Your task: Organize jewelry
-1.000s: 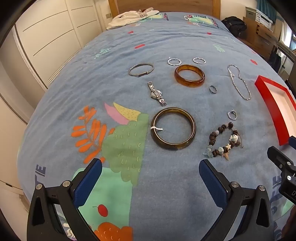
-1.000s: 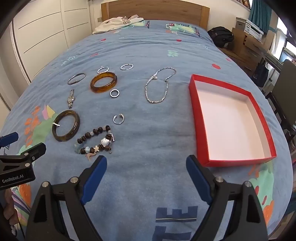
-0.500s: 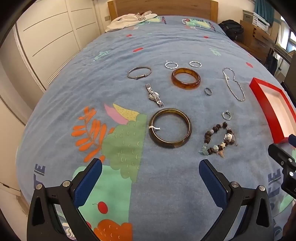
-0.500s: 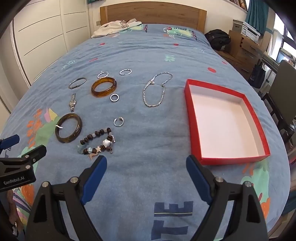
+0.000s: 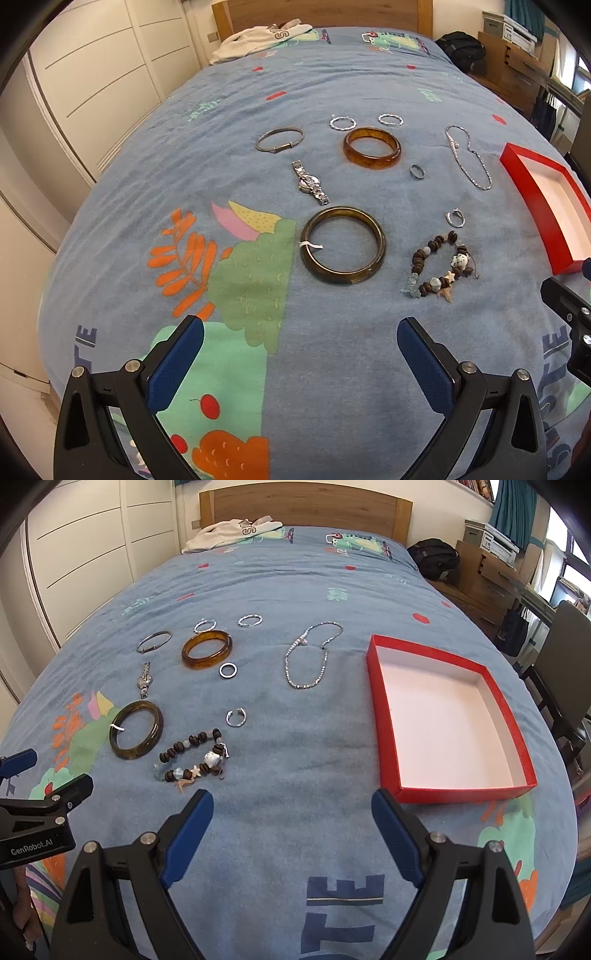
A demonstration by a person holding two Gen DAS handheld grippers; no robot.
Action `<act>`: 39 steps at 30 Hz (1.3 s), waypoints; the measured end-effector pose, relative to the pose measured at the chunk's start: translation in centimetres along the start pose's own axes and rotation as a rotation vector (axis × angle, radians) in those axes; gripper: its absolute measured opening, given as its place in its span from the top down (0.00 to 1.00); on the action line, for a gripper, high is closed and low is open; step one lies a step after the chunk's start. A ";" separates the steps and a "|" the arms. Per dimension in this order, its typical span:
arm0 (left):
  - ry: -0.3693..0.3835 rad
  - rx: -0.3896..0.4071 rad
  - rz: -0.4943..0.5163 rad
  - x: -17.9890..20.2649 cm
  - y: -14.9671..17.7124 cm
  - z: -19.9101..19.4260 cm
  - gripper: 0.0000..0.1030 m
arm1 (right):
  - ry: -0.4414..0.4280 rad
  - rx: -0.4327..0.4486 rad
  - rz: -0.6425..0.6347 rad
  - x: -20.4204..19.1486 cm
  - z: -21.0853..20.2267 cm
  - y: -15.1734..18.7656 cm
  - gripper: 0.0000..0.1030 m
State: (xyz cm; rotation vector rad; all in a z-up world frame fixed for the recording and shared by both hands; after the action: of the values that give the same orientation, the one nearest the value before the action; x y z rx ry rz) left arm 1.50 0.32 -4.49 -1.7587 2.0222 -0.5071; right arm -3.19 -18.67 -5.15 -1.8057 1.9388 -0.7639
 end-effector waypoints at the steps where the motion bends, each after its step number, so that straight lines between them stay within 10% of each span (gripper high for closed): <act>1: 0.002 -0.001 -0.002 0.0 0.0 0.0 0.01 | 0.000 0.000 -0.002 0.0 0.0 0.0 0.15; 39: 0.017 0.050 -0.047 -0.5 0.1 -4.7 0.01 | 0.019 0.061 0.026 0.0 -4.5 -0.8 0.15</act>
State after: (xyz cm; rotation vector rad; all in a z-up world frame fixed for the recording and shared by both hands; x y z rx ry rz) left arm -1.02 0.91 -0.54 -1.7812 1.9665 -0.5840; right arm -5.33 -18.12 -1.20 -1.7401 1.9256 -0.8259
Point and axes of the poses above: each gripper's, at about its wrist camera, not at the fingertips, and z roughly the way its jaws point, x to its right, y to its underside, the point moved 6 cm from there along z, roughly the way its jaws point, and after that the axes turned 6 degrees about -z, right-handed, at the moved point
